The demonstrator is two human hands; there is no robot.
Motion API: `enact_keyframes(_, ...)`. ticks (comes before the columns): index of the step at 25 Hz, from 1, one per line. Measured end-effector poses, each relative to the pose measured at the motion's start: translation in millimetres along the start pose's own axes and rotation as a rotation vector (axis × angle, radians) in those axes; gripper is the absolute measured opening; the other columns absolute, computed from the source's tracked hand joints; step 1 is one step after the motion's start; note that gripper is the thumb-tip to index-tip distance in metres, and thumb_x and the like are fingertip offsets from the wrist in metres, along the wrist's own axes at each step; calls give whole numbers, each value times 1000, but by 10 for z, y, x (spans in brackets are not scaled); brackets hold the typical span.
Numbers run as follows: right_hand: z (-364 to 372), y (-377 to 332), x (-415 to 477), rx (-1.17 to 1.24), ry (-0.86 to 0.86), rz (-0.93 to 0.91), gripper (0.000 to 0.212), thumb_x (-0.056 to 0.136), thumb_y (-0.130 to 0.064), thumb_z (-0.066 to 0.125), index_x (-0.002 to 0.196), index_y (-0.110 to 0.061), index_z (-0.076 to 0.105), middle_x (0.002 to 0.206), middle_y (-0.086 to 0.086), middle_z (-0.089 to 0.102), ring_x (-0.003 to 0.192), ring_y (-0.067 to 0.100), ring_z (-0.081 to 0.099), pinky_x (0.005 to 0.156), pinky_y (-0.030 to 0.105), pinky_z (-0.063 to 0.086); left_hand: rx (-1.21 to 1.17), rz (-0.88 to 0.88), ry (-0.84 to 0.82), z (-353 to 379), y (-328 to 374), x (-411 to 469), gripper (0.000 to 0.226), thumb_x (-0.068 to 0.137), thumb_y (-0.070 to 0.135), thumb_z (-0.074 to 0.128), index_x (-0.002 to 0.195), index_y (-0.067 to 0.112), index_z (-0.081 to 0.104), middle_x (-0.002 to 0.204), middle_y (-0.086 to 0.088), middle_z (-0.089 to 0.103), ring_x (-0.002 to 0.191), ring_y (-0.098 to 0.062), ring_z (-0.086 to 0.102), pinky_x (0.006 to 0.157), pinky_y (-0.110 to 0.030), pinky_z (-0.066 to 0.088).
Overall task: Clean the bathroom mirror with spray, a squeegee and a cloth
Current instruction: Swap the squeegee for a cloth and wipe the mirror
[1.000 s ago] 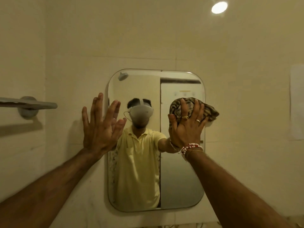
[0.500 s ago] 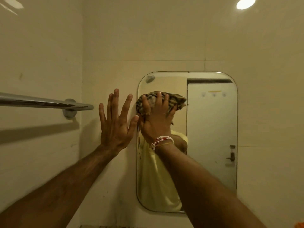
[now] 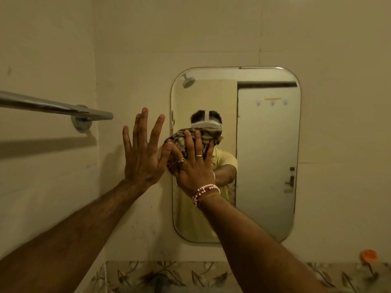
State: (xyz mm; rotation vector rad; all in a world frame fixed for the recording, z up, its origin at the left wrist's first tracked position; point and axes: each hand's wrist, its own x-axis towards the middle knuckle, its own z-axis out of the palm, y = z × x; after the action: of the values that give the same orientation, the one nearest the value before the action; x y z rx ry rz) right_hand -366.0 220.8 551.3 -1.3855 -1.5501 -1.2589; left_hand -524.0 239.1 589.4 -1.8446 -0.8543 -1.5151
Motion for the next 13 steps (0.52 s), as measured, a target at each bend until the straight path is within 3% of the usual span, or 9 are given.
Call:
enact_keyframes(5,-195,535,-21,-35,-18,-44,68,94,-58,42,155,-38,19,165,13,13,153,38,4,115,70,7,-27,18,47,167,242,148,70,104,61,25,165,27,16,174,-13,2,161,-28,3,125,-64,3)
enact_keyframes(9,-447,1287,-130,-41,36,90,67,92,-55,47,154,-37,28,164,13,16,152,38,7,117,69,4,4,55,32,336,458,177,86,100,57,49,166,31,0,174,-10,-6,161,-24,-4,124,-65,5)
enact_keyframes(13,-702,1947,-208,-32,61,331,73,87,-47,52,153,-37,22,163,14,17,152,37,7,114,71,10,23,88,82,465,516,206,95,95,56,61,166,30,3,174,-6,-10,162,-22,-4,125,-62,4)
